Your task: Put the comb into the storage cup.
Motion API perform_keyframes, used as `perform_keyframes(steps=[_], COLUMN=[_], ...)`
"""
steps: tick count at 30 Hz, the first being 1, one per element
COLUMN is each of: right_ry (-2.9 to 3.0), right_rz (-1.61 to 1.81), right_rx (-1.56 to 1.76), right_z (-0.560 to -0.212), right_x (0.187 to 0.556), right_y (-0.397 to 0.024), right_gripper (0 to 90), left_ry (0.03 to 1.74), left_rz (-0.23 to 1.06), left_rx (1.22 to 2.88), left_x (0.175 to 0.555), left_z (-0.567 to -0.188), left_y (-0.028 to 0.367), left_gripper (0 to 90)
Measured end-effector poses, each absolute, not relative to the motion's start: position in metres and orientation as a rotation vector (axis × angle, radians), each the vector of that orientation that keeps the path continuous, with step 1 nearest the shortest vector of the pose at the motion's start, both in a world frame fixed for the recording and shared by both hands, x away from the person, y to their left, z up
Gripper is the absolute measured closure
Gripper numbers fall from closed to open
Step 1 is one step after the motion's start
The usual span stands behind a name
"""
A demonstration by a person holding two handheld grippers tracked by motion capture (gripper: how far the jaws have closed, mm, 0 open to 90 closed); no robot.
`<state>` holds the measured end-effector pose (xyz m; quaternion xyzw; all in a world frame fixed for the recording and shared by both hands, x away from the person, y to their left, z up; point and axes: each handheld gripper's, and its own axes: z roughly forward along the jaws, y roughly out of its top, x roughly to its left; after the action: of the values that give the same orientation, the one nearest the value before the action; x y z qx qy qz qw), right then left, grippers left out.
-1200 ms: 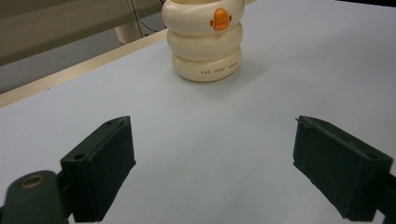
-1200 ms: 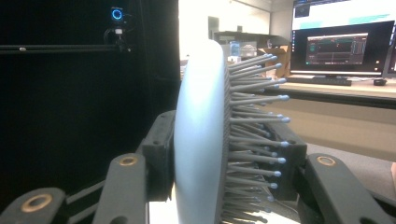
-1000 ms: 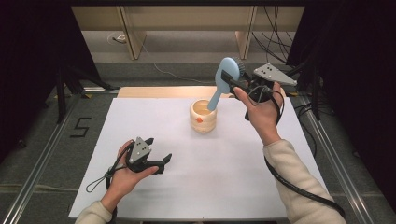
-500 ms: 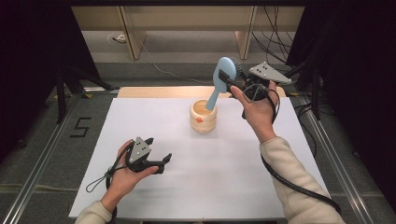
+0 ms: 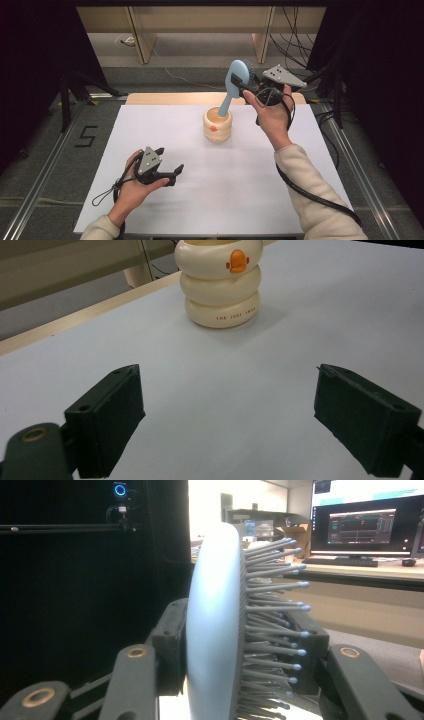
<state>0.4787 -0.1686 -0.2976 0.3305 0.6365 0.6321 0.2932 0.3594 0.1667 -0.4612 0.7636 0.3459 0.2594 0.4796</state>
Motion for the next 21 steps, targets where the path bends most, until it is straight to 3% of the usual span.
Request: perform_keyframes(steps=[21], right_ry=[1.697], right_rz=[1.662], right_rx=[0.891], right_z=[-0.302], right_x=[0.489], right_y=[-0.165], right_gripper=[52.5], left_ry=[0.846], left_rz=[0.634], left_rx=[1.863], left_x=[0.36], left_z=[-0.461], left_y=[0.167], left_gripper=[12.0])
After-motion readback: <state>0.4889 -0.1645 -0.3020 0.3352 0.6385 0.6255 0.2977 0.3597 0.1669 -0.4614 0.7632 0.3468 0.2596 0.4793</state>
